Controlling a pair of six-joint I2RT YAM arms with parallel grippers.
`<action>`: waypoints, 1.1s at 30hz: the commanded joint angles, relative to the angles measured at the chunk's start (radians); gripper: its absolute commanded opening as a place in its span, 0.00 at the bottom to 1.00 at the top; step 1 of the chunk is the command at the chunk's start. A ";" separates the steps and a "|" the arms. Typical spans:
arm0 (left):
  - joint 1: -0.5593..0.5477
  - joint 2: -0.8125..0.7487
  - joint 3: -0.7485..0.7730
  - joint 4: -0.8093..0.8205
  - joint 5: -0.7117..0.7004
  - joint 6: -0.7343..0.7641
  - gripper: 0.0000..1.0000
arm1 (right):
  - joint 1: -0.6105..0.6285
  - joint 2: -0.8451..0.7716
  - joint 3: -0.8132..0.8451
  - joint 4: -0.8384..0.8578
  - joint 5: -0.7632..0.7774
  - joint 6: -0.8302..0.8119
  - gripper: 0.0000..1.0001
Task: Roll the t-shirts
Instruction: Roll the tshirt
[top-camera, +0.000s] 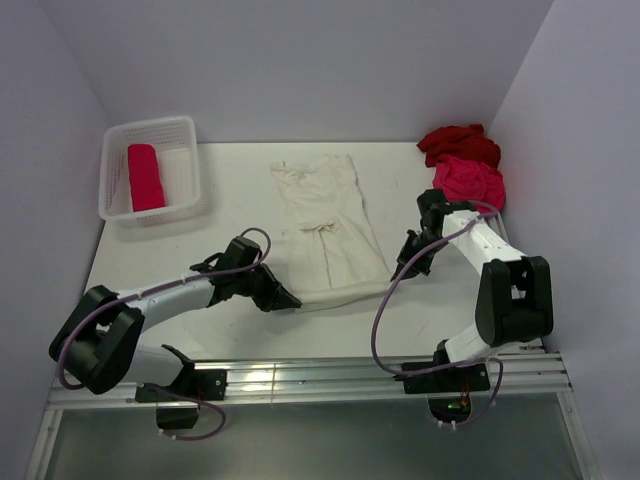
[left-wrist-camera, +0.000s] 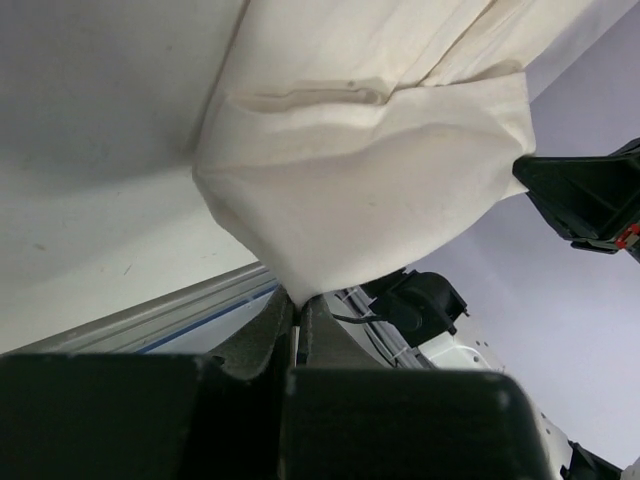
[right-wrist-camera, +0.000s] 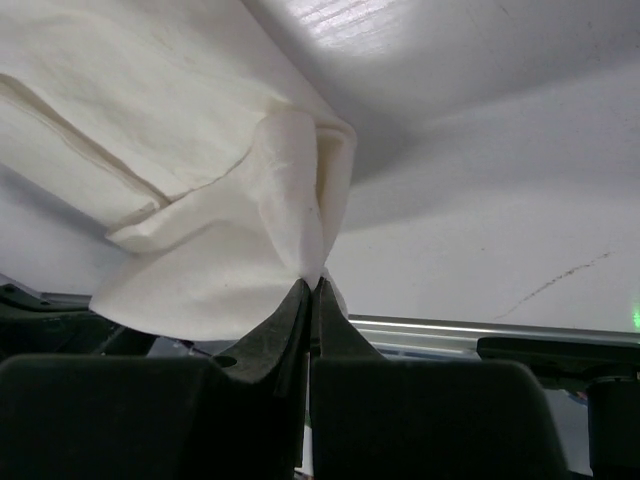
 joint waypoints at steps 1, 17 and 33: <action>0.036 0.052 0.060 -0.040 0.050 0.076 0.00 | -0.015 0.029 0.088 -0.025 0.026 -0.004 0.00; 0.160 0.297 0.348 -0.208 0.091 0.300 0.00 | -0.033 0.271 0.322 -0.022 0.013 0.011 0.00; 0.203 0.290 0.446 -0.238 0.024 0.375 0.61 | -0.059 0.222 0.374 0.084 0.035 0.024 0.53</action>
